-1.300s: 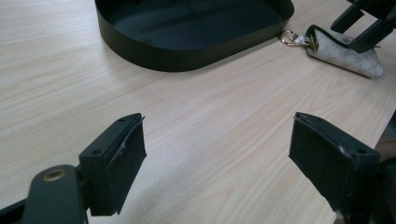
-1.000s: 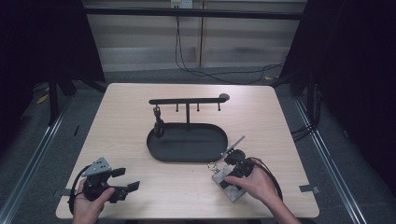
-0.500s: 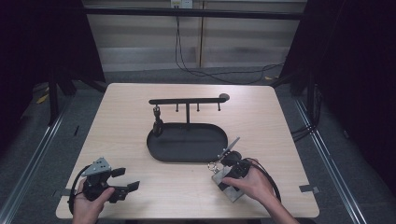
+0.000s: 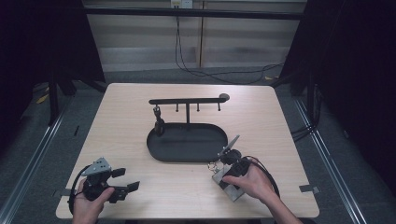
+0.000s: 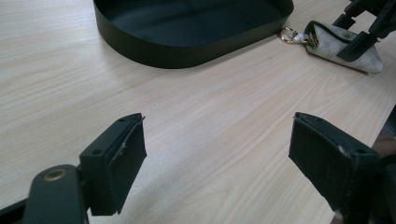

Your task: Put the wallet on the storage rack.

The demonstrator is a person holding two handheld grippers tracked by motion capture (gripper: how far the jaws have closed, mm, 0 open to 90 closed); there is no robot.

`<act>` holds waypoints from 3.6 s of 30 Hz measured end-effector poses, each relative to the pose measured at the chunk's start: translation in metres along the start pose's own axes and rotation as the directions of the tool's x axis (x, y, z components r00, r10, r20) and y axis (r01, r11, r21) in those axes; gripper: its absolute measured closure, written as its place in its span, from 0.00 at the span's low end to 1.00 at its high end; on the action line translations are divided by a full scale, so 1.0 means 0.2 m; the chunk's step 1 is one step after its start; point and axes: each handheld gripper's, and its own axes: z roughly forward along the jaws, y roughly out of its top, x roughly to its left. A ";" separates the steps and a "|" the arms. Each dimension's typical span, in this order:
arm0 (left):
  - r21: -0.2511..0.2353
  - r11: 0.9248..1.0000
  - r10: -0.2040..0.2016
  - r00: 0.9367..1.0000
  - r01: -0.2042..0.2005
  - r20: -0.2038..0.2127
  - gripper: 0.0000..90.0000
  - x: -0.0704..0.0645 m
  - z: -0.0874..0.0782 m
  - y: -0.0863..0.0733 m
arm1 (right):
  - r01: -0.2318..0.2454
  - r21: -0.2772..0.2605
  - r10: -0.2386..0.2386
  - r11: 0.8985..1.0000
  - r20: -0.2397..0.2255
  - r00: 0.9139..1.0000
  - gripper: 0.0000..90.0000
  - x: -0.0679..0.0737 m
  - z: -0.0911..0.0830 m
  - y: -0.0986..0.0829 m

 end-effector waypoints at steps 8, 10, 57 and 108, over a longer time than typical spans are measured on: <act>-0.003 1.000 -0.001 1.000 0.001 0.006 0.20 0.00 0.00 0.00 | 0.008 0.011 -0.008 1.000 -0.016 1.000 0.39 0.00 -0.01 0.01; -0.003 1.000 -0.001 1.000 0.001 0.005 0.20 0.00 0.00 0.00 | 0.013 0.009 -0.013 1.000 -0.019 1.000 0.39 -0.01 -0.02 0.01; 0.028 1.000 -0.006 1.000 0.007 -0.004 0.19 0.01 0.01 0.00 | -0.002 -0.011 0.002 1.000 -0.037 0.999 0.39 -0.09 -0.31 0.05; 0.042 0.999 0.006 1.000 -0.006 -0.001 0.20 0.01 0.01 0.00 | -0.153 -0.154 0.141 0.976 -0.089 0.986 0.39 -0.27 -0.43 0.26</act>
